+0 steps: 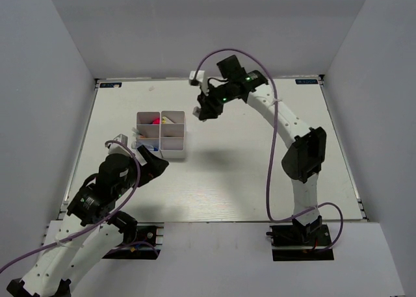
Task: Sort the stationery into containers
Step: Place the stationery in the storage box.
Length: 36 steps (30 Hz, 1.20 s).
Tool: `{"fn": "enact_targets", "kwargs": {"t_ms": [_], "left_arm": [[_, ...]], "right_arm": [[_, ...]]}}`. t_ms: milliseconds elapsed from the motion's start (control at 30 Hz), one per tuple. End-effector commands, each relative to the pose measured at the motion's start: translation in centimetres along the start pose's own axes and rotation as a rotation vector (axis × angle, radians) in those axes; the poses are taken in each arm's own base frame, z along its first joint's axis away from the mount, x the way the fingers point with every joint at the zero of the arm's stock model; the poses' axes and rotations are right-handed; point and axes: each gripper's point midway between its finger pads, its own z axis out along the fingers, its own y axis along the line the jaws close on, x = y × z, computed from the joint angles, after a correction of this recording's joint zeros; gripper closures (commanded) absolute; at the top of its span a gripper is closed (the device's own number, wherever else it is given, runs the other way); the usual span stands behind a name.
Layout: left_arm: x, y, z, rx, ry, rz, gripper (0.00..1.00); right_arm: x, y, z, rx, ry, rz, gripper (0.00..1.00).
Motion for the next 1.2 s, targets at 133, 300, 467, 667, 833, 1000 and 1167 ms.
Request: {"fn": "enact_targets", "kwargs": {"t_ms": [133,300,467,667,833,1000,1167], "left_arm": [[-1.9,-0.8,-1.9,0.028,-0.074,-0.024,0.00],[-1.6,-0.2,-2.1,0.017,-0.077,-0.032,0.00],[-1.7,-0.3,-2.3,0.024,-0.082,-0.043,0.00],[-1.4,0.1,-2.2,0.016,-0.076,-0.041,0.00],[-1.1,0.4,-2.4,0.008,-0.069,-0.049,0.00],[-1.1,0.4,-2.4,0.008,-0.069,-0.049,0.00],[-1.1,0.4,-2.4,0.008,-0.069,-0.049,0.00]], "right_arm": [[-2.4,4.5,6.4,-0.123,-0.022,-0.093,0.90],[-3.0,4.8,8.8,-0.050,-0.005,-0.120,0.90],[-3.4,5.2,10.9,0.019,0.019,-0.160,0.90],[-1.8,5.2,13.6,0.056,0.076,-0.172,0.90],[-1.3,5.3,14.5,0.056,0.094,-0.183,0.89],[-0.3,5.2,15.4,0.066,0.123,-0.191,0.85],[0.8,4.8,16.0,0.081,0.153,-0.200,0.79]]}}
